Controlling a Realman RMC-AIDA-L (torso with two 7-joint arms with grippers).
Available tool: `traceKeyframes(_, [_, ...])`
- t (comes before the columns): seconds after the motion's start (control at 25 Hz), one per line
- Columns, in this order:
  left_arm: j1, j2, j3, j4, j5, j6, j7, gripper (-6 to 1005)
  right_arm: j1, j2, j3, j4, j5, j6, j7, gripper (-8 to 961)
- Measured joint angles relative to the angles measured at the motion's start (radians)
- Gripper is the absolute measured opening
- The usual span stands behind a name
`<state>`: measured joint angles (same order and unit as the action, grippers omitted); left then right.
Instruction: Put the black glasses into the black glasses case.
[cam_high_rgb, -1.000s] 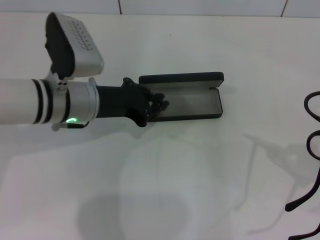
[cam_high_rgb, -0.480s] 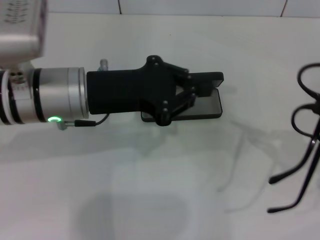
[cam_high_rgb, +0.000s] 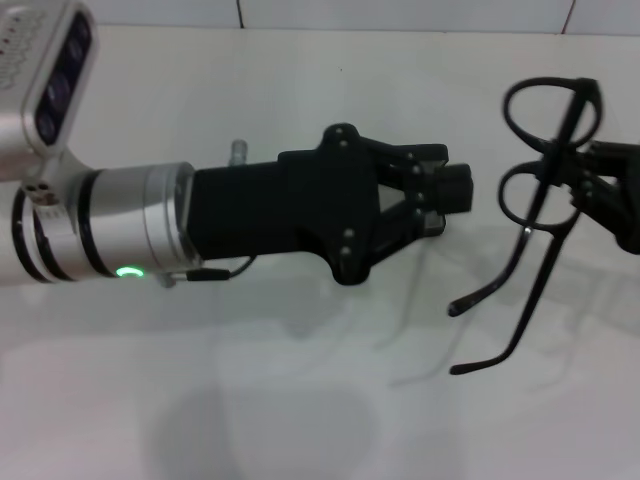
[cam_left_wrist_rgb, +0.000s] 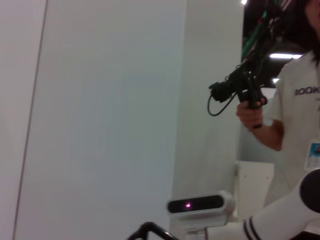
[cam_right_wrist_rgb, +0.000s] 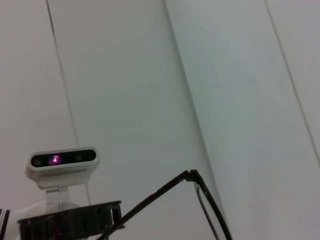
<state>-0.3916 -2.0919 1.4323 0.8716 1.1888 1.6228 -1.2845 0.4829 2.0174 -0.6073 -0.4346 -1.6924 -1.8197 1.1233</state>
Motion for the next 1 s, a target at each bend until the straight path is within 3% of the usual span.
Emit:
traceKeyframes(0.36, [-0.017,-0.002,0.045,-0.038,-0.051,0.011,0.050,46,0.060,0.006,-0.076,0.029,0.005,0.042,-0.005,99])
traceKeyframes(1.0, [-0.081,-0.008,0.045,-0.192,-0.056,0.009,0.116,46,0.084,0.011,-0.082,0.073,0.023,-0.011,-0.018,100])
